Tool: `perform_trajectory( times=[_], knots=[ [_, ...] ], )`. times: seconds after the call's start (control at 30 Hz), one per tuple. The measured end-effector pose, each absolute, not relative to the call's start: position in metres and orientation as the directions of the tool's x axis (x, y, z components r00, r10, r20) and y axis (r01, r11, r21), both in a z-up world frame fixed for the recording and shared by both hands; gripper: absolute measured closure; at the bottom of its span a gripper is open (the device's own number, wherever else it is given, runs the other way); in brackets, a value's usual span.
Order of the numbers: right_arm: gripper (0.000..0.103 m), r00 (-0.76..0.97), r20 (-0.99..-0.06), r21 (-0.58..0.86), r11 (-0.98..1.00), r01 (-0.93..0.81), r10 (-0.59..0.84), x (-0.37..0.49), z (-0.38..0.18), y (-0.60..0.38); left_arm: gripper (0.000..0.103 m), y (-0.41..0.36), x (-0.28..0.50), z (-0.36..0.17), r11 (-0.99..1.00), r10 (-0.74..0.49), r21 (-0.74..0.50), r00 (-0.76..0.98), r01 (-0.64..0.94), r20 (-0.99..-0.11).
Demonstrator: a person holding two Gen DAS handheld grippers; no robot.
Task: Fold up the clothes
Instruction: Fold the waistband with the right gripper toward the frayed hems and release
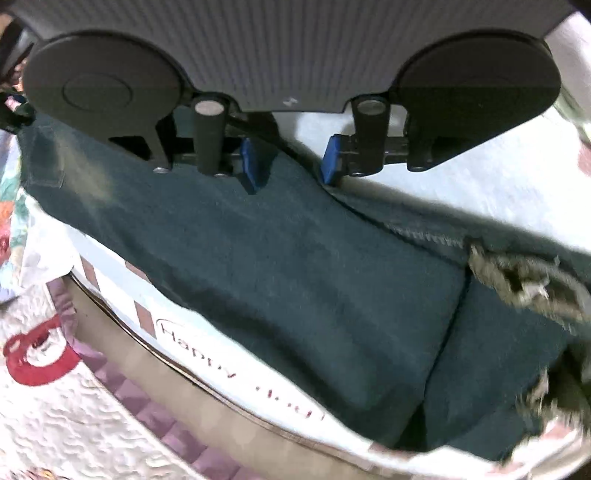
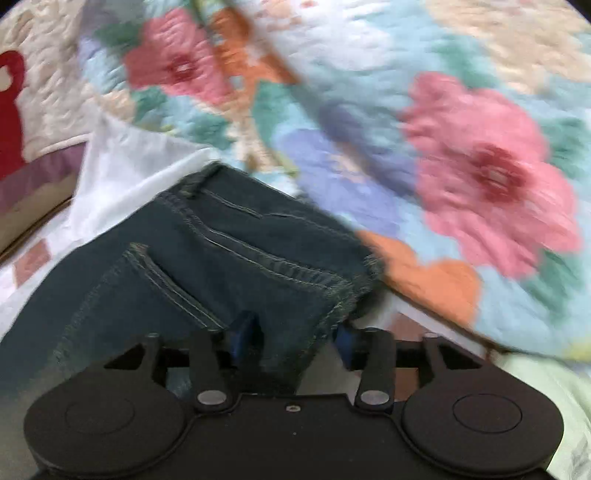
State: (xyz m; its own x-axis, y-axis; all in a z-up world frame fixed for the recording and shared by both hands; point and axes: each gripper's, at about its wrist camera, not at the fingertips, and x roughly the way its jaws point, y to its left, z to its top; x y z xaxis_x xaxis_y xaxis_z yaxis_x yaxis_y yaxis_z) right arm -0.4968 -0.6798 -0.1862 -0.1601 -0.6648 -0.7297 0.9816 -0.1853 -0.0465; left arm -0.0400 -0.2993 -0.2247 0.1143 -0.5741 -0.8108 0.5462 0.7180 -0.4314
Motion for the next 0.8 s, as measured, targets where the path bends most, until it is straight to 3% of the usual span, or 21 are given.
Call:
perform_trajectory(
  times=[0.13, 0.3, 0.43, 0.53, 0.63, 0.7, 0.8],
  knots=[
    [0.046, -0.165, -0.660, -0.127, -0.107, 0.986, -0.733, -0.470, -0.165, -0.649, 0.063, -0.285, -0.023, -0.223, 0.738, -0.576, -0.451, 0.119, 0.503, -0.809],
    [0.046, 0.156, -0.632, 0.062, 0.152, 0.986, -0.759, -0.401, -0.128, -0.614, 0.064, -0.267, -0.004, -0.219, 0.718, -0.573, -0.431, 0.112, 0.547, -0.812],
    [0.046, 0.505, -0.645, 0.275, 0.443, 0.853, -0.573, -0.311, -0.131, -0.572, 0.066, -0.231, 0.007, -0.191, 0.748, -0.573, -0.368, 0.257, 0.552, -0.778],
    [0.046, 0.671, -0.640, 0.371, 0.614, 0.697, -0.374, -0.233, -0.136, -0.545, 0.063, -0.190, 0.029, -0.151, 0.812, -0.538, -0.264, 0.495, 0.520, -0.682],
    [0.046, 0.765, -0.625, 0.419, 0.758, 0.499, -0.158, -0.168, -0.127, -0.509, 0.062, -0.160, 0.064, -0.131, 0.797, -0.550, -0.252, 0.488, 0.549, -0.678],
    [0.046, 0.778, -0.626, 0.397, 0.836, 0.379, -0.055, -0.138, -0.118, -0.483, 0.061, -0.156, 0.070, -0.134, 0.724, -0.601, -0.200, 0.460, 0.660, -0.654],
    [0.046, 0.758, -0.652, 0.303, 0.911, 0.281, -0.017, -0.117, -0.114, -0.453, 0.051, -0.151, 0.078, -0.138, 0.588, -0.670, -0.112, 0.404, 0.801, -0.623]
  ],
)
